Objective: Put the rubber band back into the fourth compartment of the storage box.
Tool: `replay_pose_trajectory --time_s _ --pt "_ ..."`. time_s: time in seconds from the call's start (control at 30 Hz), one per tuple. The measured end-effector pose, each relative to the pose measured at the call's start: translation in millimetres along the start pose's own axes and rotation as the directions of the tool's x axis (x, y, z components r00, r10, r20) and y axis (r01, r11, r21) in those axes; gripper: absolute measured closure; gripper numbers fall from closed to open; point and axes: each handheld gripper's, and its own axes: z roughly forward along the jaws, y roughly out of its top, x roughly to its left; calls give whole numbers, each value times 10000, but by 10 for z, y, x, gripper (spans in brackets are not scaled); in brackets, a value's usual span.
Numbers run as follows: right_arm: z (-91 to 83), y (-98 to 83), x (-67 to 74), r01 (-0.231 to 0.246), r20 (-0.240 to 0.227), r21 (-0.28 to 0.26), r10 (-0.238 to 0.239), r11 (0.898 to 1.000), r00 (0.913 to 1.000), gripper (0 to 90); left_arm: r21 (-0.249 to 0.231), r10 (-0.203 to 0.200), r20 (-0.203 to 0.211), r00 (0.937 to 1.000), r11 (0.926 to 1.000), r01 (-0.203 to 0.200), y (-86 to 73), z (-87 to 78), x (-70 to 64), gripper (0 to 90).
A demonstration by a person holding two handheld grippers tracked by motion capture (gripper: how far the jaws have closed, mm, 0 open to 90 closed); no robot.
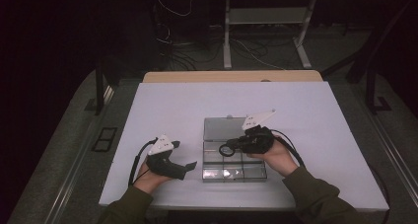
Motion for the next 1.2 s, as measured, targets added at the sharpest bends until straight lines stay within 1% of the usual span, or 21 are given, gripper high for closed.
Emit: replay_pose_trajectory --time_s 0.2,0.43,0.47,0.53,0.67,0.73,0.8,0.83,0.87,1.07,1.2 --pt "107 59 65 144 -234 61 -143 9999 9996 861 -28 8 8 10000 10000 -8 1 -3 0 5" --pt "217 83 146 247 -489 242 -235 9994 9985 860 -64 -12 12 10000 10000 12 2 -1 -2 5" --pt "233 81 154 319 -531 246 -305 9992 9981 860 -65 -14 11 10000 10000 14 1 -1 -4 6" --pt "258 76 180 284 -601 363 -262 9989 9979 860 -52 5 9 10000 10000 -5 1 -1 -4 6" --pt "307 61 217 392 -724 549 -352 9977 9968 860 -54 34 19 10000 10000 -33 3 -5 -4 6" --pt "329 48 212 749 -717 686 -700 9948 9950 860 -68 -19 23 10000 10000 19 2 -3 -6 6" --pt "349 39 231 677 -758 743 -620 9949 9952 860 -34 18 29 10000 10000 -18 2 -5 -3 6" --pt "356 32 227 857 -795 789 -795 9932 9937 860 -32 15 29 10000 10000 -15 2 -5 -3 5" --pt "364 28 237 804 -791 806 -740 9935 9941 860 -34 19 32 10000 10000 -19 2 -5 -4 6" --pt "416 -7 263 995 -931 1057 -898 9894 9916 860 -29 22 35 10000 10000 -22 1 -5 -6 5" --pt "446 -24 280 1036 -1038 1213 -912 9872 9904 860 -5 16 25 10000 10000 -16 2 -4 -7 6"
